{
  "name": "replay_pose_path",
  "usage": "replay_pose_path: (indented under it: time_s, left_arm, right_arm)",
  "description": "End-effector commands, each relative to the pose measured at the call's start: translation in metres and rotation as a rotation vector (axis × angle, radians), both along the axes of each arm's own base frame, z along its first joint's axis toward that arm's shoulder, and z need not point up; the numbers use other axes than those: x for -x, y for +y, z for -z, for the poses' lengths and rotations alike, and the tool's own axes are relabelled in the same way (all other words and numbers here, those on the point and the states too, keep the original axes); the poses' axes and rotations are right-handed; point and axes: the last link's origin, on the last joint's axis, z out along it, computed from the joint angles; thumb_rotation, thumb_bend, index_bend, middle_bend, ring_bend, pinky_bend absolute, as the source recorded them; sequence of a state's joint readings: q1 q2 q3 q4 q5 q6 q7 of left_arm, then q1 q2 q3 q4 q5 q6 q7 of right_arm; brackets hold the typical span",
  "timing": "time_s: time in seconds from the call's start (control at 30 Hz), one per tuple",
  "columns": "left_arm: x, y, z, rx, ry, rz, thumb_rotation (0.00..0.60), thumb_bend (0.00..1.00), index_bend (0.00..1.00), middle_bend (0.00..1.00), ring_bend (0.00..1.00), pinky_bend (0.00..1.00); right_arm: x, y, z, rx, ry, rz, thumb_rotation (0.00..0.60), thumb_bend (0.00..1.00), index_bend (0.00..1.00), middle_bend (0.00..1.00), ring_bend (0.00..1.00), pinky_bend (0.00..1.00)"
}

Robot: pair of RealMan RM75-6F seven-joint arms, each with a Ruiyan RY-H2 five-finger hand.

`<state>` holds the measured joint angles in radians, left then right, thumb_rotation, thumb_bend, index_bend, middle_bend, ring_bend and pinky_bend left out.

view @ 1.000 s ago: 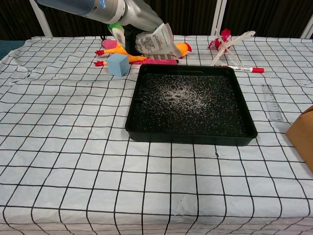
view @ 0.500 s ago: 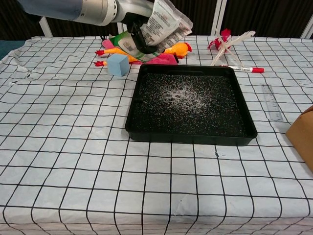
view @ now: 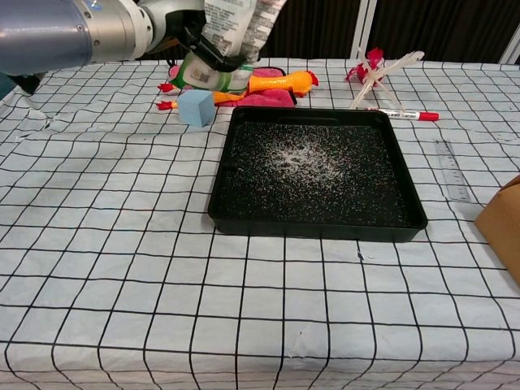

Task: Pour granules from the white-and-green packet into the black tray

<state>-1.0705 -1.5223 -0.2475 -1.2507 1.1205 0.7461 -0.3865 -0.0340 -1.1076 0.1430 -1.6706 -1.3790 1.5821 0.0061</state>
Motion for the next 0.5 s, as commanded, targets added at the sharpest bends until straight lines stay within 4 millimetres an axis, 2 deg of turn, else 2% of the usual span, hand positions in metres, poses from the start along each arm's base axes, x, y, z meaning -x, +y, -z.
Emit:
replay_pose_path:
  time_s: [0.03, 0.27, 0.5]
  left_arm:
    - [0.028, -0.004, 0.005, -0.026, -0.105, -0.056, 0.600, 0.63, 0.51, 0.50, 0.33, 0.43]
    - [0.068, -0.013, 0.020, -0.058, -0.284, -0.135, 0.600, 0.63, 0.51, 0.50, 0.33, 0.43]
    - [0.087, -0.016, 0.038, -0.062, -0.320, -0.145, 0.600, 0.62, 0.51, 0.50, 0.32, 0.43]
  right_arm:
    - [0.000, 0.000, 0.000, 0.001, 0.000, 0.000, 0.600, 0.25, 0.30, 0.09, 0.14, 0.29]
    - [0.000, 0.000, 0.000, -0.001, 0.000, 0.001, 0.600, 0.25, 0.30, 0.09, 0.14, 0.29]
    - [0.000, 0.000, 0.000, 0.000, -0.002, 0.004, 0.600, 0.25, 0.30, 0.09, 0.14, 0.29]
